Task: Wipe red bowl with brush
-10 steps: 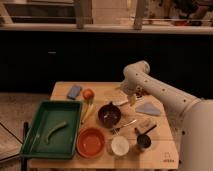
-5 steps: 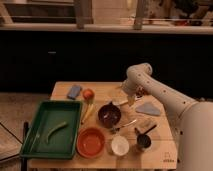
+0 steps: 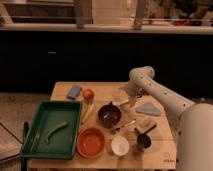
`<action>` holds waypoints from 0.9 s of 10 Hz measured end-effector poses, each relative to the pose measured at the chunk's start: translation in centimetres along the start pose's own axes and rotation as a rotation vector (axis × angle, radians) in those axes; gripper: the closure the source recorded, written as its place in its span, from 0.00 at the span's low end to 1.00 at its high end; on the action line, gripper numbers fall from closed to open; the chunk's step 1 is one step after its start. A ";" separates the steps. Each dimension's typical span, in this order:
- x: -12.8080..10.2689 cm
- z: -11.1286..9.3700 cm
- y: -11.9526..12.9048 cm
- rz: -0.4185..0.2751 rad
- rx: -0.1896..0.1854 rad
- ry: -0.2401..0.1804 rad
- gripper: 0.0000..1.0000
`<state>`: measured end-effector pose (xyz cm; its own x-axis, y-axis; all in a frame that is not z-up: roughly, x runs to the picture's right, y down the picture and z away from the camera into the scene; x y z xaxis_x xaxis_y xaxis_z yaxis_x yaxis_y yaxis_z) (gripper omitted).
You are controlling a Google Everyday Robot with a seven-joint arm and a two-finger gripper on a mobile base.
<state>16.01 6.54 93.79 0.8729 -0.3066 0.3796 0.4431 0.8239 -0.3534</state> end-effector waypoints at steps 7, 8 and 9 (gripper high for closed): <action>0.4 2.2 0.6 0.014 -0.057 -0.004 0.20; 0.3 2.4 0.5 0.010 -0.061 -0.005 0.25; 0.3 2.6 0.6 0.008 -0.065 -0.005 0.34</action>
<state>16.04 8.19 95.91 0.8756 -0.2971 0.3809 0.4483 0.7935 -0.4116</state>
